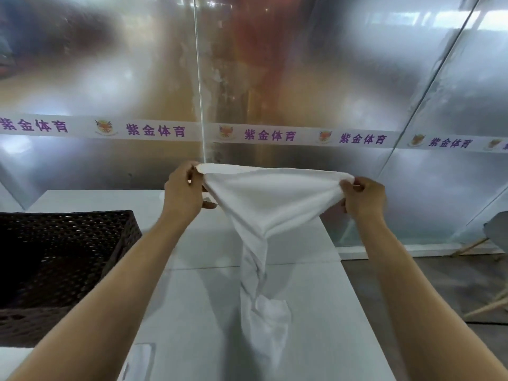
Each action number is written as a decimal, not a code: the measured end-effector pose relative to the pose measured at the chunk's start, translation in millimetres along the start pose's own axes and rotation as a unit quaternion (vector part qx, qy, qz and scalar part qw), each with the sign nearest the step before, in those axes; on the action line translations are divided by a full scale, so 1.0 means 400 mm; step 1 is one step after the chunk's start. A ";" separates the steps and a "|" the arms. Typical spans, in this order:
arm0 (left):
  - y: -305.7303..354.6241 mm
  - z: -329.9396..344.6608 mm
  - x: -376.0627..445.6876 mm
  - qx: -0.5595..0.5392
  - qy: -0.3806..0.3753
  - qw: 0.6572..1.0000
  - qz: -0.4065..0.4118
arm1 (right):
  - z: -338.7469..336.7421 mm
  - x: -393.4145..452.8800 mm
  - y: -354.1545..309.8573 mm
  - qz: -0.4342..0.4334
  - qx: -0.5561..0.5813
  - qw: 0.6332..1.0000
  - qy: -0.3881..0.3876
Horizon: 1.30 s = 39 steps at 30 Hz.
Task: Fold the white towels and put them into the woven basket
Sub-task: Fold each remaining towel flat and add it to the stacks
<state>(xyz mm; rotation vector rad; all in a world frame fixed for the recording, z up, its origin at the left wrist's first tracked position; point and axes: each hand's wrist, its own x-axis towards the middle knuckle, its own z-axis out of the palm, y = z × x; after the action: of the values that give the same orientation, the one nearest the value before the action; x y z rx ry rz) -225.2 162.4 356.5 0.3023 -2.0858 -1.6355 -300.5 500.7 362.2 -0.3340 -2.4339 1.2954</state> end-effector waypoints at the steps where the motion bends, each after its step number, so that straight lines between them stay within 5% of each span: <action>1: 0.014 0.012 0.035 -0.011 -0.002 1.000 -0.007 | 0.007 0.036 -0.021 0.004 0.031 1.000 0.002; 7: 0.140 0.107 0.242 -0.112 0.033 0.992 -0.048 | 0.072 0.265 -0.188 0.020 0.332 0.942 -0.038; 12: 0.206 0.155 0.367 -0.079 0.058 0.994 0.039 | 0.087 0.450 -0.255 -0.068 0.304 0.950 -0.023; 20: 0.305 0.219 0.427 -0.066 0.085 0.982 0.152 | 0.036 0.549 -0.305 -0.129 0.427 0.895 -0.020; 25: 0.289 0.211 0.349 -0.088 0.088 0.982 0.141 | -0.002 0.469 -0.264 -0.155 0.454 0.877 -0.035; 39: -0.018 0.031 -0.179 0.010 0.032 0.996 0.081 | -0.071 -0.118 0.146 -0.030 0.351 0.936 -0.009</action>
<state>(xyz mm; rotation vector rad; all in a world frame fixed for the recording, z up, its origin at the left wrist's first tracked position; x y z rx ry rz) -170.2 203.2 331.2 0.1845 -2.0244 -1.4921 -243.6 536.5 318.5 -0.0477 -1.8036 2.0139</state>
